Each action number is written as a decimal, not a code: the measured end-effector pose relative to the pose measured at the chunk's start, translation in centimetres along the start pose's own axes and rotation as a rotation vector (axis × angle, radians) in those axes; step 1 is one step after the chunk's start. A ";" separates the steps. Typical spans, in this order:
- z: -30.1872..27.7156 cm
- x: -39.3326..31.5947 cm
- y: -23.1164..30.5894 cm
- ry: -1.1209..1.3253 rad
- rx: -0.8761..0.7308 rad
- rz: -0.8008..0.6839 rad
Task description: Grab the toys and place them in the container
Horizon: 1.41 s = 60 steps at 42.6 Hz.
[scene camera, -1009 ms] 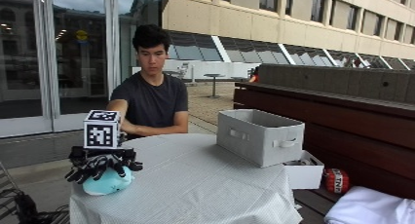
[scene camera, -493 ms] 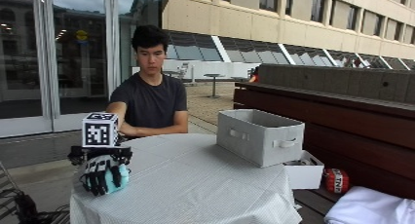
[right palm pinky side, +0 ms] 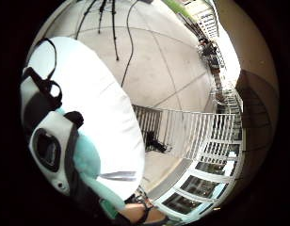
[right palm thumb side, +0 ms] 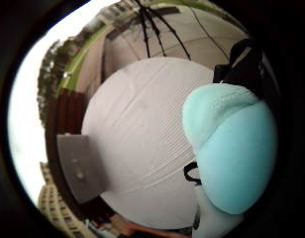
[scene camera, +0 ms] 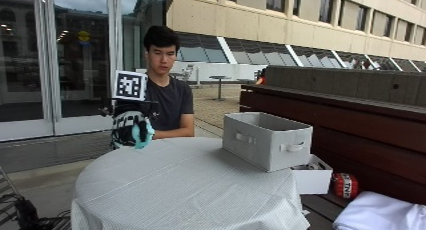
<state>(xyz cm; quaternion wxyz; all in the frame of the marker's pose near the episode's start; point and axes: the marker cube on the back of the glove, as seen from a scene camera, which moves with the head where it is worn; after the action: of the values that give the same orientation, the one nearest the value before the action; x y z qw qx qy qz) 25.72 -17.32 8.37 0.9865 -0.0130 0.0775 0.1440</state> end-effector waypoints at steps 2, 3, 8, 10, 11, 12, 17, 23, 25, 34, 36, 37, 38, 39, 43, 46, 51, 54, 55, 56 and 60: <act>-3.0 -1.1 0.0 0.000 0.039 -0.013; -4.5 -1.6 0.2 -0.002 0.041 -0.019; -10.3 -4.9 0.4 -0.016 0.142 0.006; -12.2 -6.3 0.6 -0.020 0.174 -0.008; -13.3 -7.2 0.8 -0.024 0.181 -0.017; -14.4 -8.1 1.1 -0.028 0.184 -0.026; -18.9 -13.1 2.9 -0.055 0.213 -0.058; -21.9 -19.1 4.9 -0.136 0.223 -0.139; -22.6 -20.7 5.7 -0.150 0.213 -0.154; -26.0 -30.5 10.1 -0.171 0.237 -0.262; -26.5 -32.7 11.1 -0.186 0.237 -0.300; -26.6 -33.8 11.5 -0.193 0.232 -0.318; -26.6 -34.8 11.9 -0.196 0.227 -0.333; -26.7 -35.8 12.5 -0.195 0.224 -0.344; -26.9 -40.3 15.3 -0.196 0.221 -0.383; -26.9 -43.4 17.2 -0.204 0.220 -0.424; -26.6 -47.1 19.5 -0.202 0.223 -0.463; -26.1 -48.6 20.2 -0.201 0.222 -0.482; -25.9 -49.0 20.4 -0.195 0.222 -0.486; -25.5 -49.4 20.5 -0.184 0.219 -0.489; -23.6 -50.7 21.0 -0.124 0.171 -0.504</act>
<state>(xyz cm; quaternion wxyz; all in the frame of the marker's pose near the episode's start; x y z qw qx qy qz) -31.80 -12.64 -7.04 0.9916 0.0603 0.0230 -0.1125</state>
